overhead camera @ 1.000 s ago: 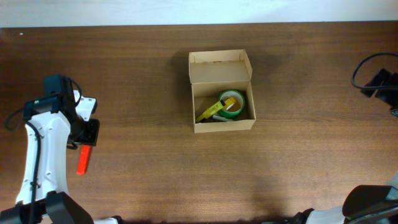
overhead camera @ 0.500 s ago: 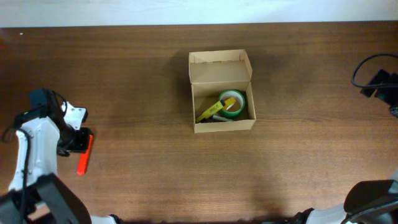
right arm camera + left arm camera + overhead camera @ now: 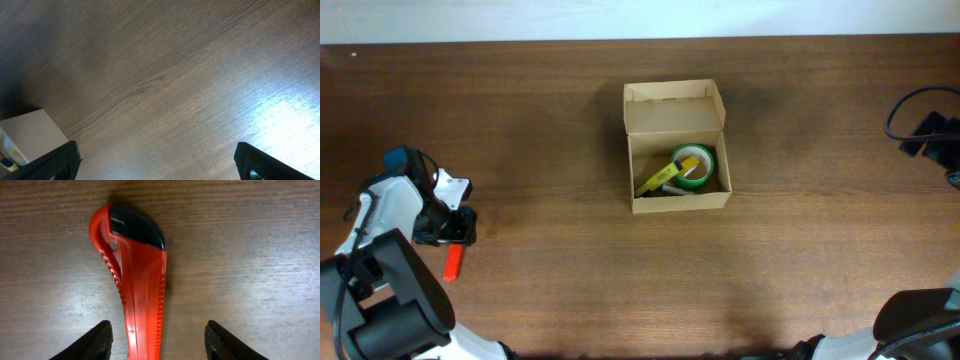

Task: Pack container
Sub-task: 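Move the left gripper to the red box cutter and grasp it, then lift the red box cutter and lower it into the box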

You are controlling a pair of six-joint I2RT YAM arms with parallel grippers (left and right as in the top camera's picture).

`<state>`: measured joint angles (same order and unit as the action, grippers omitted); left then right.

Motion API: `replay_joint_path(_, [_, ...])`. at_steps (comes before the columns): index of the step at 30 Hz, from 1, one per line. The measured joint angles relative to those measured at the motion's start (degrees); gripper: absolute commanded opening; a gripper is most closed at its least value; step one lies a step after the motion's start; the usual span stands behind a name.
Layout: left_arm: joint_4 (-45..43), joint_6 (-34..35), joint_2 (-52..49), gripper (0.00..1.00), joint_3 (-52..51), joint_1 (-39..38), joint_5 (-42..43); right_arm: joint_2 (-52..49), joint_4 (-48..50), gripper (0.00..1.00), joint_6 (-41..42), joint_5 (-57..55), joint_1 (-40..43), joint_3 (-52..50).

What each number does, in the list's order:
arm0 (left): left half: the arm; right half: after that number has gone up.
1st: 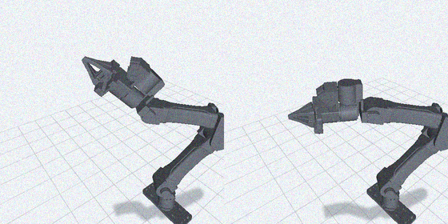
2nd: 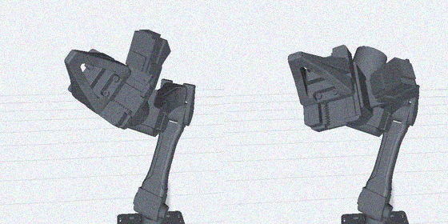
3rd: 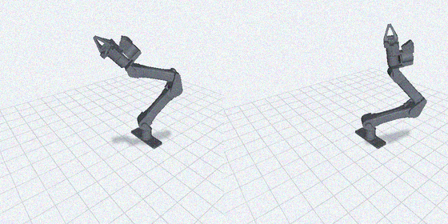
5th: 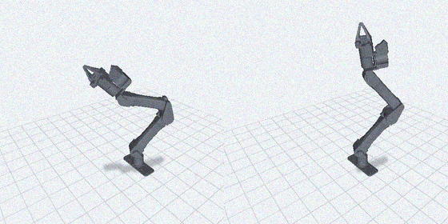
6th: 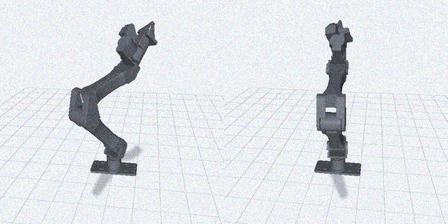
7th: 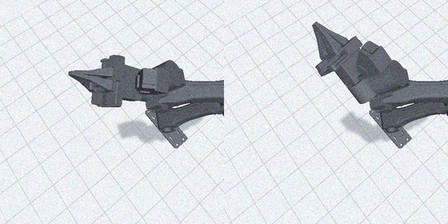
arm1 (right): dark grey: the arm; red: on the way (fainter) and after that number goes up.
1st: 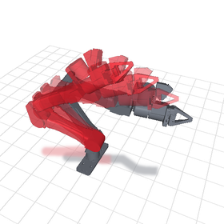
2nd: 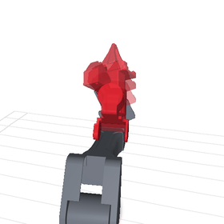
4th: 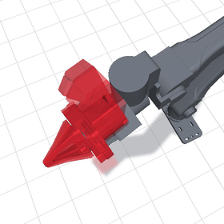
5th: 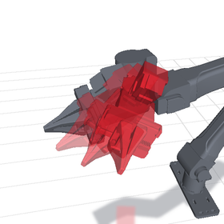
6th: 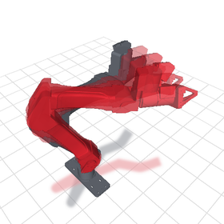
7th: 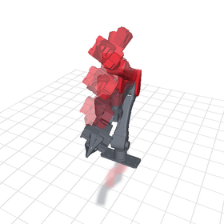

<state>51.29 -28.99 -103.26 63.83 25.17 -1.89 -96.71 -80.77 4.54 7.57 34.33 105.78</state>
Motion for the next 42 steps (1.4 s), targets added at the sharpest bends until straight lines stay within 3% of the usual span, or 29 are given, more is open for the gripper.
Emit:
replay_joint_path(17, [-3.6,-2.1,-4.2,0.52,0.2,0.0,-1.2,0.0,0.0,0.99,0.0,0.0,0.0,0.0])
replay_joint_path(26, [-4.0,-2.7,-4.4,0.02,0.6,0.0,-1.3,0.0,0.0,0.99,0.0,0.0,0.0,0.0])
replay_joint_path(36, [-1.9,-1.4,-6.1,0.02,4.0,-0.1,0.5,0.0,0.0,0.99,0.0,0.0,0.0,0.0])
replay_joint_path(42, [3.7,-0.4,-7.6,0.02,12.3,-2.7,2.1,0.0,0.0,0.99,0.0,0.0,0.0,0.0])
